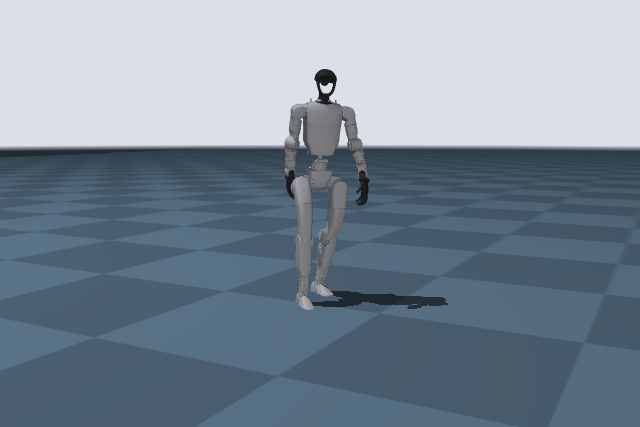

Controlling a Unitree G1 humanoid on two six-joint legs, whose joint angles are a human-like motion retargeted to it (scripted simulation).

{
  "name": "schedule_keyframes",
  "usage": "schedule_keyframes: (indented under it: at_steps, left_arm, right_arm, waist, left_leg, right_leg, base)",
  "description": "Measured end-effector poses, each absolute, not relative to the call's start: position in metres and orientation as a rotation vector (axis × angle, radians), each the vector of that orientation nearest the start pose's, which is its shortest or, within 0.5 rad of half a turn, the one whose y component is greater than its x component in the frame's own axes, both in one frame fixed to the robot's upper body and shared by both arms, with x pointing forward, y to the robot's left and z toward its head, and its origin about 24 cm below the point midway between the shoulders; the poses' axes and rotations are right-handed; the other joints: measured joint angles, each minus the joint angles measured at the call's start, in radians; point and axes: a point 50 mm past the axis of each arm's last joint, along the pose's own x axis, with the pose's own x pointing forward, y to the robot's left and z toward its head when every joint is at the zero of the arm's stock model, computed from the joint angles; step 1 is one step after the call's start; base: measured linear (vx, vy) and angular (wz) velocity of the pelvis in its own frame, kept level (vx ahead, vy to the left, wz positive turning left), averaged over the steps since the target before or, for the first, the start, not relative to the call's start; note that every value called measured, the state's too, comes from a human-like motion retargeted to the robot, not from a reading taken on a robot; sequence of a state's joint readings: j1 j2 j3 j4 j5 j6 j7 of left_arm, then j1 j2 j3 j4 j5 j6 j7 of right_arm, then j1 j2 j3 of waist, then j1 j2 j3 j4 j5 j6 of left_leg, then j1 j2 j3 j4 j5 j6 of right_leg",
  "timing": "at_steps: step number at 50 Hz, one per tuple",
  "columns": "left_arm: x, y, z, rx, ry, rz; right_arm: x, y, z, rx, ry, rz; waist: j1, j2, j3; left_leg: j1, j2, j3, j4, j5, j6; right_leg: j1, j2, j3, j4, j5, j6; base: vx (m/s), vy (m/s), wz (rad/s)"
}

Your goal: Walk run

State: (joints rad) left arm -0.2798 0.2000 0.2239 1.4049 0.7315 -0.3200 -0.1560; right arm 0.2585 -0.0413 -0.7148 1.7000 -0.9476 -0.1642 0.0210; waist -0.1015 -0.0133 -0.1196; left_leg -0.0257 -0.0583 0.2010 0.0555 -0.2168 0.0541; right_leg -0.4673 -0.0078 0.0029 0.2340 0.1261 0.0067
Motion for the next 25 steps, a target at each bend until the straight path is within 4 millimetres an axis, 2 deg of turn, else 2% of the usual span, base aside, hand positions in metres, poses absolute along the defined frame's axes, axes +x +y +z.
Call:
schedule_keyframes:
  at_steps: [2, 3, 5, 7, 8, 10, 11, 13, 15, 17, 18, 20, 23, 25]
  left_arm:
    - [0.196, 0.206, -0.126, 0.587, 0.825, -0.407]
    - [0.200, 0.204, -0.124, 0.596, 0.803, -0.404]
    - [0.201, 0.202, -0.124, 0.599, 0.788, -0.397]
    - [0.193, 0.199, -0.128, 0.592, 0.807, -0.411]
    - [0.185, 0.198, -0.132, 0.589, 0.831, -0.429]
    - [0.162, 0.195, -0.143, 0.589, 0.904, -0.488]
    - [0.146, 0.196, -0.149, 0.591, 0.959, -0.515]
    - [0.110, 0.198, -0.161, 0.602, 1.087, -0.565]
    - [0.070, 0.201, -0.170, 0.624, 1.238, -0.615]
    - [0.031, 0.208, -0.173, 0.638, 1.391, -0.649]
    - [0.016, 0.211, -0.173, 0.639, 1.450, -0.665]
    - [-0.021, 0.220, -0.171, 0.634, 1.582, -0.705]
    - [-0.057, 0.222, -0.167, 0.595, 1.696, -0.716]
    - [-0.077, 0.220, -0.164, 0.542, 1.746, -0.683]
  right_arm:
    - [-0.107, -0.140, -0.165, -0.003, 1.749, 0.189]
    - [-0.107, -0.140, -0.165, 0.002, 1.750, 0.175]
    - [-0.107, -0.142, -0.165, 0.008, 1.749, 0.151]
    - [-0.104, -0.144, -0.166, 0.015, 1.744, 0.130]
    - [-0.101, -0.146, -0.166, 0.018, 1.742, 0.123]
    - [-0.099, -0.149, -0.167, 0.028, 1.739, 0.106]
    - [-0.097, -0.151, -0.167, 0.026, 1.733, 0.103]
    - [-0.093, -0.157, -0.168, 0.019, 1.718, 0.098]
    - [-0.088, -0.165, -0.169, 0.014, 1.706, 0.087]
    - [-0.079, -0.173, -0.170, -0.007, 1.689, 0.095]
    - [-0.073, -0.176, -0.171, -0.020, 1.676, 0.102]
    - [-0.054, -0.183, -0.173, -0.056, 1.629, 0.127]
    - [-0.016, -0.197, -0.175, -0.124, 1.529, 0.164]
    - [0.010, -0.205, -0.175, -0.177, 1.443, 0.181]
  waist:
    - [-0.027, 0.007, 0.002]
    - [-0.034, 0.013, 0.001]
    - [-0.023, 0.022, -0.004]
    - [-0.021, 0.026, -0.006]
    - [-0.024, 0.029, -0.010]
    - [-0.069, 0.047, -0.010]
    - [-0.080, 0.055, -0.016]
    - [-0.071, 0.067, -0.035]
    - [-0.059, 0.065, -0.046]
    - [-0.016, 0.019, -0.057]
    - [-0.003, -0.002, -0.064]
    - [0.000, -0.020, -0.064]
    - [0.020, -0.032, -0.046]
    - [0.075, -0.052, -0.032]
  left_leg:
    - [0.041, 0.000, -0.017, -0.002, -0.017, -0.010]
    - [0.057, 0.001, -0.025, -0.002, -0.023, -0.017]
    - [0.090, 0.003, -0.020, 0.003, -0.036, -0.030]
    - [0.112, 0.000, -0.024, 0.024, -0.035, -0.044]
    - [0.119, 0.000, -0.029, 0.039, -0.021, -0.054]
    - [0.135, 0.012, -0.082, 0.082, 0.046, -0.084]
    - [0.133, 0.021, -0.100, 0.112, 0.117, -0.113]
    - [0.114, 0.032, -0.120, 0.197, 0.300, -0.177]
    - [0.057, 0.021, -0.163, 0.346, 0.500, -0.258]
    - [-0.021, -0.025, -0.133, 0.512, 0.633, -0.316]
    - [-0.057, -0.037, -0.105, 0.574, 0.680, -0.316]
    - [-0.154, 0.006, -0.077, 0.733, 0.653, -0.278]
    - [-0.279, 0.096, 0.002, 0.837, 0.485, -0.163]
    - [-0.363, 0.107, 0.044, 0.834, 0.394, -0.098]
  right_leg:
    - [-0.016, -0.022, -0.005, -0.145, 0.016, -0.007]
    - [-0.017, -0.017, 0.025, -0.226, 0.022, 0.018]
    - [-0.014, -0.023, -0.011, -0.321, -0.040, 0.091]
    - [-0.003, -0.018, -0.024, -0.289, -0.020, 0.037]
    - [-0.003, -0.009, -0.017, -0.256, -0.022, -0.013]
    - [0.020, -0.037, -0.116, -0.228, 0.032, -0.002]
    - [0.039, -0.027, -0.099, -0.223, 0.050, -0.007]
    - [0.068, 0.005, 0.004, -0.208, 0.042, -0.040]
    - [0.099, -0.016, -0.006, -0.187, 0.010, -0.047]
    - [0.134, -0.058, -0.055, -0.187, -0.008, -0.056]
    - [0.146, -0.074, -0.061, -0.188, -0.017, -0.059]
    - [0.188, -0.057, -0.030, -0.194, -0.043, -0.087]
    - [0.244, -0.052, -0.074, -0.211, -0.067, -0.100]
    - [0.279, -0.041, -0.056, -0.223, -0.080, -0.108]
  base:
    - [0.63, -0.06, 0.66]
    - [0.73, -0.10, 0.34]
    - [0.92, -0.19, -0.08]
    - [0.79, -0.18, 0.02]
    - [0.90, -0.24, 0.54]
    - [0.99, -0.28, 1.16]
    - [0.88, -0.24, 1.00]
    - [0.89, -0.26, 0.24]
    - [0.90, -0.25, 0.01]
    - [0.85, -0.23, -0.48]
    - [0.80, -0.25, -0.27]
    - [0.74, -0.32, 0.27]
    - [0.61, -0.27, 0.13]
    - [0.72, -0.19, -0.79]
